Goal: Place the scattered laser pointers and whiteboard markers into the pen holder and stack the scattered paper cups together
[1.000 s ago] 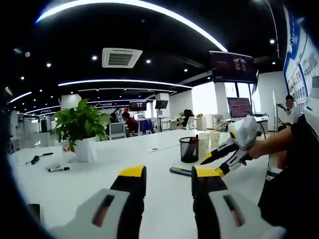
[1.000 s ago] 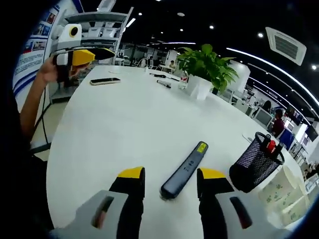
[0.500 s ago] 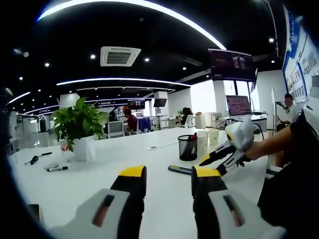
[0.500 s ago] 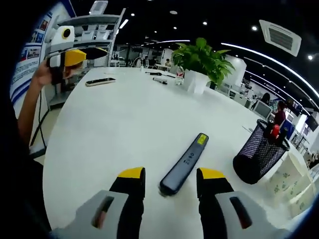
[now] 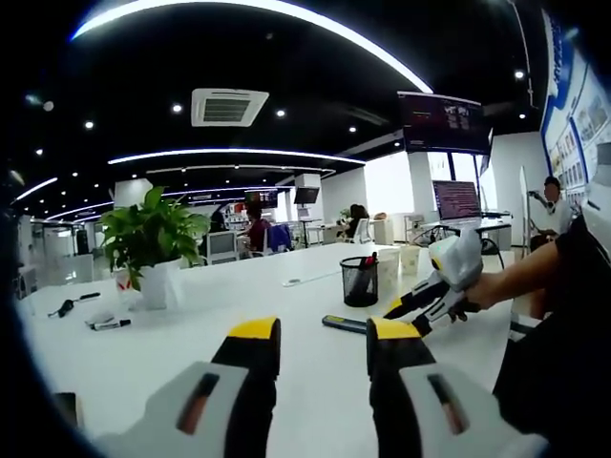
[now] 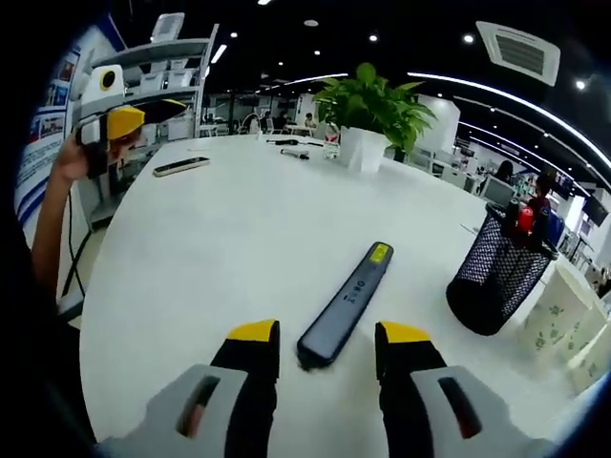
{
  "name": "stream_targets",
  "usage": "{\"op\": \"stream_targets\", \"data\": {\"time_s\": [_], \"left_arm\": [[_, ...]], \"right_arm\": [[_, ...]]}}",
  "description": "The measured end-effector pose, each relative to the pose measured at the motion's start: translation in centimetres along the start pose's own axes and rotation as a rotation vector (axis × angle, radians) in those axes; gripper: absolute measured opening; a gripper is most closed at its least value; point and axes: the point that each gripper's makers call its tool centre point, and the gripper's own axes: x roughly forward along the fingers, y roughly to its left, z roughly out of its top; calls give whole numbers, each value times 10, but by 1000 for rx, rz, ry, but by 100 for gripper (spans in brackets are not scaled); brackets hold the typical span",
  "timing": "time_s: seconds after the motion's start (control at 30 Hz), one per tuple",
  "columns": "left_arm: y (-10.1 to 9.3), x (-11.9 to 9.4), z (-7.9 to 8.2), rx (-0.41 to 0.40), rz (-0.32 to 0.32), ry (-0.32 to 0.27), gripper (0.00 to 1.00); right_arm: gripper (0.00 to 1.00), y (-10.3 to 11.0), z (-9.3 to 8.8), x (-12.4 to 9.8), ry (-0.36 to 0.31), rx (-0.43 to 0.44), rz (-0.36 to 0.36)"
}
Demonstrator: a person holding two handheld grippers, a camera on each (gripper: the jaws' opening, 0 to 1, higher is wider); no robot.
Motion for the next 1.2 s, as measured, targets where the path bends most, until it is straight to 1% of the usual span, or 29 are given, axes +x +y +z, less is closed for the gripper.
{"op": "stream_targets", "data": {"time_s": [0.17,0.2,0.27,0.33,0.5,0.6,0.63,0.7,0.77,0.8,0.83,0.87,1.07,1.2], "left_arm": [[-2,1,-1,2,-4,4,37],[-2,1,-2,2,-5,5,37],[-2,1,-2,2,-5,7,37],[-2,2,-2,4,-6,7,37],[-4,3,-1,0,-17,3,37],[-6,3,0,4,-22,2,37],[-6,3,0,6,-22,3,37],[-5,3,-1,5,-20,6,37],[-5,3,-1,4,-19,6,37],[-5,3,-1,4,-18,7,37],[-5,3,-1,4,-18,7,37],[-5,3,-1,5,-18,8,37],[-6,4,-2,9,-22,10,37],[-6,4,-2,10,-22,12,37]], "right_arm": [[40,-9,-3,1,2,49,-10],[40,-11,-5,1,4,72,-11],[39,-18,-6,4,3,86,-13],[37,-12,-7,3,0,91,-7],[37,-16,-9,3,-6,110,-4],[34,-21,-8,5,-13,118,2],[32,-21,-9,5,-17,127,10],[31,-17,-10,6,-28,188,43],[29,-22,-9,6,-28,162,26],[26,-22,-9,5,-26,147,24],[23,-22,-9,6,-27,150,26],[22,-22,-9,6,-29,149,32],[22,-19,-10,5,-35,127,58],[21,-22,-11,3,-33,122,71]]}}
